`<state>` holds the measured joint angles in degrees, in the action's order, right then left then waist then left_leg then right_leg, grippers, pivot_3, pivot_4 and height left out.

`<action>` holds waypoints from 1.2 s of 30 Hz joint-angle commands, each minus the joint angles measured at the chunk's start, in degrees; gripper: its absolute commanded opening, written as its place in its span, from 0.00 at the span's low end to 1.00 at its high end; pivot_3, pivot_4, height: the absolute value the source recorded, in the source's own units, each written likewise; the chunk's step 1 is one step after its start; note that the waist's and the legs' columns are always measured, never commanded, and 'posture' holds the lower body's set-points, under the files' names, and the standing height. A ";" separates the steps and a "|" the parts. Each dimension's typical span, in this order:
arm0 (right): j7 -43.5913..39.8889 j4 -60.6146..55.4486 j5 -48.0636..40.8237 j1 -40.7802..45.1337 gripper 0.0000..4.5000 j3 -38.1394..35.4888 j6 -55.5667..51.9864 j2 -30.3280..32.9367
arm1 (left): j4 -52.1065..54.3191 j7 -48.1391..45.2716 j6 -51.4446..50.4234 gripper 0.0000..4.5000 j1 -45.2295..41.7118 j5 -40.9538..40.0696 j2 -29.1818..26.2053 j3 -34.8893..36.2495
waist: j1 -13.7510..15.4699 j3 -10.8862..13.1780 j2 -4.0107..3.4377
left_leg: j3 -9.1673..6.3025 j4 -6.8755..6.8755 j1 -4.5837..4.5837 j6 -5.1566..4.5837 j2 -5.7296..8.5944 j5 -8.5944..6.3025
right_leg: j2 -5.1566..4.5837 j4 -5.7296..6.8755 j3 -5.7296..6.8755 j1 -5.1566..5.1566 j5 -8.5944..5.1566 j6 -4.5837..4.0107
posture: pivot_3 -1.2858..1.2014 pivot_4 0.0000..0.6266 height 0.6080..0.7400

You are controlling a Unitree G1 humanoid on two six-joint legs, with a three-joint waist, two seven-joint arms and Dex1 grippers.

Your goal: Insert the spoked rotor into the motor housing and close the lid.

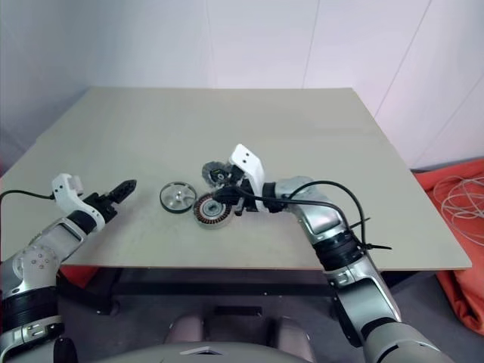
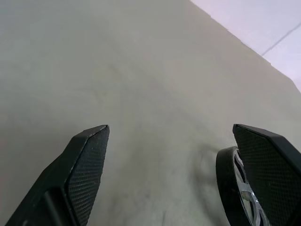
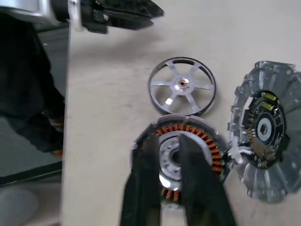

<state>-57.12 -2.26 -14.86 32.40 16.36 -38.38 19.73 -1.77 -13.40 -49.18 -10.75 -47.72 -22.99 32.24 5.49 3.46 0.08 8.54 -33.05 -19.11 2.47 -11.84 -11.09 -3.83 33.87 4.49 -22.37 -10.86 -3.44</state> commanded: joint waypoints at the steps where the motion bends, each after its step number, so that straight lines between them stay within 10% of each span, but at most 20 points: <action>1: -2.81 -6.52 -4.46 -0.75 0.44 -2.87 -2.74 4.06 | 1.80 0.52 -5.65 1.00 0.48 -8.45 1.34 3.95 | 0.05 0.00 0.00 | 0.00 -0.01 0.00 0.00 0.01 0.00 | -0.01 -0.02 0.00 0.02 0.00 0.01 | 0.52 0.00 1.00; 8: -3.75 -8.33 -6.08 -2.01 0.99 -3.90 -2.73 9.10 | 4.30 -2.88 -13.43 1.00 5.58 -12.69 0.23 0.34 | 0.05 -0.01 0.01 | 0.01 -0.05 0.04 0.02 0.02 0.02 | 0.08 -0.11 0.05 0.04 -0.02 0.03 | 0.52 0.00 1.00; 24: -3.43 -8.11 -4.98 -1.79 0.99 -2.82 0.78 11.32 | -7.09 -9.49 -9.81 1.00 -3.53 -6.70 2.37 -7.66 | 0.60 -0.01 0.00 | -0.03 -0.09 0.04 0.01 0.05 0.02 | 0.05 -0.25 0.07 0.19 -0.03 0.08 | 0.52 0.00 1.00; 36: -2.27 -7.60 -5.00 -1.92 1.00 -3.26 1.43 11.83 | -7.48 -9.54 -7.70 0.21 -4.63 -5.92 4.09 -6.33 | 0.46 -0.01 0.01 | -0.03 -0.01 -0.08 -0.02 0.03 0.01 | 0.05 -0.24 0.10 0.08 -0.02 0.08 | 0.52 0.00 1.00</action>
<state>-59.54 -8.11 -19.63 29.49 14.20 -38.09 31.15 -10.73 -23.74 -57.78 -14.79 -53.61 -18.62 24.63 5.95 3.45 0.09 8.51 -33.06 -19.19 2.44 -11.81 -11.08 -3.78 33.63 4.58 -22.28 -10.88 -3.36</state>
